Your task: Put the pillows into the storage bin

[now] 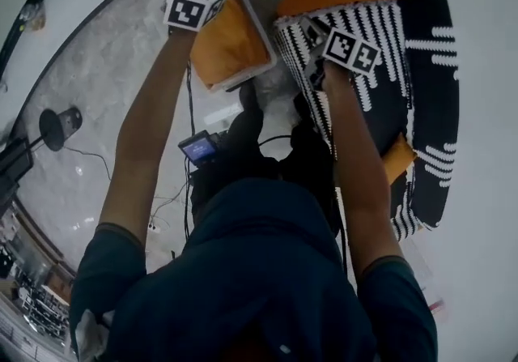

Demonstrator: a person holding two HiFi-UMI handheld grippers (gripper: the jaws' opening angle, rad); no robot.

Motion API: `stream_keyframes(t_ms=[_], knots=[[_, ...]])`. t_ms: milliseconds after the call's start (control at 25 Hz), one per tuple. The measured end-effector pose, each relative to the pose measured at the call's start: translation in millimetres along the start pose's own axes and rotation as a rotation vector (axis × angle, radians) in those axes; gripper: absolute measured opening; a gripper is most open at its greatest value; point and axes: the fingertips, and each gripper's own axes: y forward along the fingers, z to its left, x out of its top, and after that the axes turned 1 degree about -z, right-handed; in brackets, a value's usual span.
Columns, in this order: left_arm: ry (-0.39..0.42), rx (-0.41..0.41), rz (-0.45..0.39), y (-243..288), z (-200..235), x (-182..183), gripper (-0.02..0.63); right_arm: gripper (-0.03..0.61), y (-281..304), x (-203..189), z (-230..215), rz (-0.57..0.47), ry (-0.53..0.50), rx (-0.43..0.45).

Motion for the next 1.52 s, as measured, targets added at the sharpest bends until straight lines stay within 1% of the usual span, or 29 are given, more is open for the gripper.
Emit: stream_keyframes(t_ms=[80, 200, 360, 480, 600, 680, 800, 920, 1080, 1240, 1400, 1520], knots=[[0.044, -0.051, -0.027, 10, -30, 30, 0.091, 0.114, -40, 24, -22, -0.082, 0.011, -0.016], [0.122, -0.139, -0.076, 34, -90, 86, 0.091, 0.115, -112, 54, -68, -0.222, 0.055, -0.05], [0.181, -0.232, -0.131, 56, -190, 150, 0.092, 0.115, -218, 69, -126, -0.362, 0.107, -0.075], [0.227, -0.318, -0.149, 81, -280, 187, 0.094, 0.115, -299, 68, -177, -0.455, 0.152, -0.111], [0.293, -0.435, -0.144, 113, -377, 217, 0.094, 0.121, -374, 57, -232, -0.557, 0.23, -0.164], [0.329, -0.505, -0.136, 130, -440, 231, 0.095, 0.124, -420, 44, -269, -0.616, 0.285, -0.196], [0.375, -0.599, -0.118, 149, -532, 244, 0.097, 0.129, -485, 17, -322, -0.687, 0.365, -0.245], [0.425, -0.692, -0.093, 166, -622, 246, 0.099, 0.134, -546, -21, -373, -0.756, 0.45, -0.303], [0.489, -0.821, -0.046, 186, -743, 226, 0.103, 0.148, -614, -92, -438, -0.84, 0.585, -0.383], [0.561, -0.952, 0.034, 200, -861, 190, 0.112, 0.163, -665, -181, -493, -0.915, 0.753, -0.453], [0.618, -1.039, 0.118, 210, -960, 145, 0.12, 0.183, -694, -266, -541, -0.951, 0.907, -0.497], [0.679, -1.098, 0.184, 220, -1029, 105, 0.129, 0.208, -708, -332, -575, -0.97, 1.032, -0.544]])
